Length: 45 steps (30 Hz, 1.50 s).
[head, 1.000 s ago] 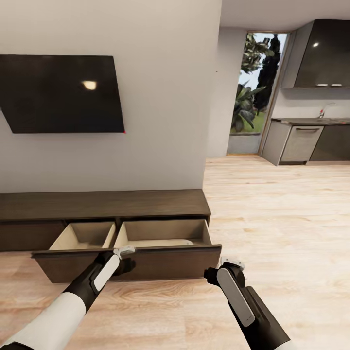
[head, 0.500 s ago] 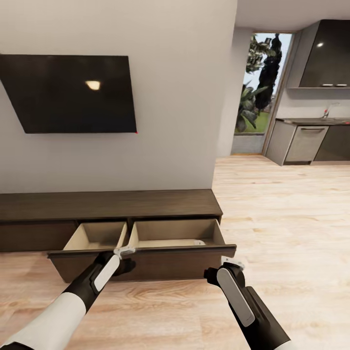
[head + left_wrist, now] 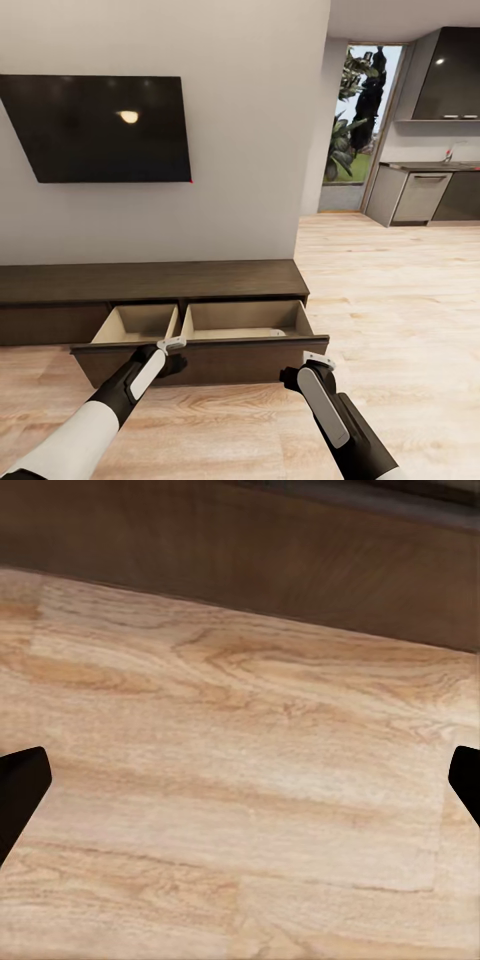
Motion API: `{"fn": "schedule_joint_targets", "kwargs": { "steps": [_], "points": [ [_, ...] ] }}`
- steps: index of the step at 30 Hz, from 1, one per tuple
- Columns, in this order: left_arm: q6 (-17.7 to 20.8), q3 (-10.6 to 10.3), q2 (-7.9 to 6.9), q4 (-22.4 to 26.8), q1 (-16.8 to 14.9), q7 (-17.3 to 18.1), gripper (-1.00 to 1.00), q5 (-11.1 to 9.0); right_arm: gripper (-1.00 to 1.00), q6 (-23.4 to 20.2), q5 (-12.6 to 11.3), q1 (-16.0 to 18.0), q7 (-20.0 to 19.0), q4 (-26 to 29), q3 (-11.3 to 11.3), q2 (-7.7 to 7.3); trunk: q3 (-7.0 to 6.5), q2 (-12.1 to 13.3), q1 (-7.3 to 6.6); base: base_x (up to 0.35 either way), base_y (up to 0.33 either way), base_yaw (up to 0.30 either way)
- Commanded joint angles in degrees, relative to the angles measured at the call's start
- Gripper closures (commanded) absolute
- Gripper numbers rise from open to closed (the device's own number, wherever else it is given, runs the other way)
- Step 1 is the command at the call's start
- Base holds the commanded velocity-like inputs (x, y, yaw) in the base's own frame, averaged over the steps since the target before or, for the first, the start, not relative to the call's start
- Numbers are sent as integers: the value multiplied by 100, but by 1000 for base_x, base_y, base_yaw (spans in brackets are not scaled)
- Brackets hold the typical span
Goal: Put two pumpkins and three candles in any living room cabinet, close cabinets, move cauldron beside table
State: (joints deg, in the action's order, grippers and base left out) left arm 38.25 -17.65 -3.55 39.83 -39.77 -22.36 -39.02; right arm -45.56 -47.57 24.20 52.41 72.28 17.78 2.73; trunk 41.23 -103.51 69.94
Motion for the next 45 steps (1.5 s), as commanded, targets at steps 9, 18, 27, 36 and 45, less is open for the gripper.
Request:
{"fn": "schedule_joint_targets", "kwargs": {
  "steps": [9,18,27,36,45],
  "points": [
    [7,-36,-5,8,-4,-42,-100,-62,-100,-14,-50,5,59,39,3,-1,114,-244,131,0,0,0],
    [2,-36,-5,8,-4,-44,-100,-62,-100,-14,-50,5,59,20,6,-1,275,-605,329,0,0,0],
    [-14,-28,-5,8,-4,-55,-100,-60,-100,181,-50,5,59,11,6,-1,437,-966,527,0,0,0],
    [-54,-28,12,0,-1,-58,-100,-53,-100,449,25,5,-359,-3,21,-1,598,-1327,724,0,0,0],
    [-71,-33,38,-50,1,-58,-100,-45,-100,707,139,5,-587,-108,438,-1,760,-1687,922,0,0,0]
  ]
}}
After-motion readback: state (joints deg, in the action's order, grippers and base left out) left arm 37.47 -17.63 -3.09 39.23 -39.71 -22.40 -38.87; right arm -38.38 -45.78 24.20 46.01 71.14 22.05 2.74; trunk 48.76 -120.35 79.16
